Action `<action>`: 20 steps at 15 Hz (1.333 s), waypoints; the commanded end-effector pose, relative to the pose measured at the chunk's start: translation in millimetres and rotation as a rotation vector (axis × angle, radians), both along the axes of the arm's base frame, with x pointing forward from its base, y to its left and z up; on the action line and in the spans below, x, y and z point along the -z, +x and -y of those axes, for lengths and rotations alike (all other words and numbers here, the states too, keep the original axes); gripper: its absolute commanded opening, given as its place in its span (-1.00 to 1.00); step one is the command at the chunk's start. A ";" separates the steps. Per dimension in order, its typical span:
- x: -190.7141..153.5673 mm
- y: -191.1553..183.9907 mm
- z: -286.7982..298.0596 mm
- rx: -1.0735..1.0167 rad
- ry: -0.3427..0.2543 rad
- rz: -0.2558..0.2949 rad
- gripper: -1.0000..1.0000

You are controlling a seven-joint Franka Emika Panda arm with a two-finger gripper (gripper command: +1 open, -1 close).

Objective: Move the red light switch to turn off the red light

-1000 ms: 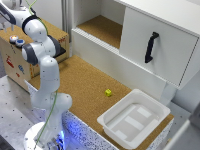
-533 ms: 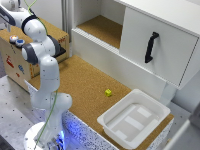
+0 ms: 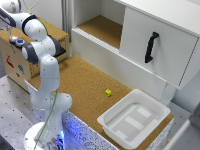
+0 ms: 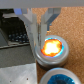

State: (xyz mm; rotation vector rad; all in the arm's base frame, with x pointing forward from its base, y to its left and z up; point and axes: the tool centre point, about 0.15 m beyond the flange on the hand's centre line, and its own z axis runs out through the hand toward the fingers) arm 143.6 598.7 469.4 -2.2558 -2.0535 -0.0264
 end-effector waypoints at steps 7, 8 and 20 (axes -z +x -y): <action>-40.5 12.2 -2.9 0.032 0.003 0.099 -1.00; -58.5 14.7 1.6 0.039 -0.008 0.112 -1.00; -79.2 72.1 94.0 0.024 0.037 0.168 1.00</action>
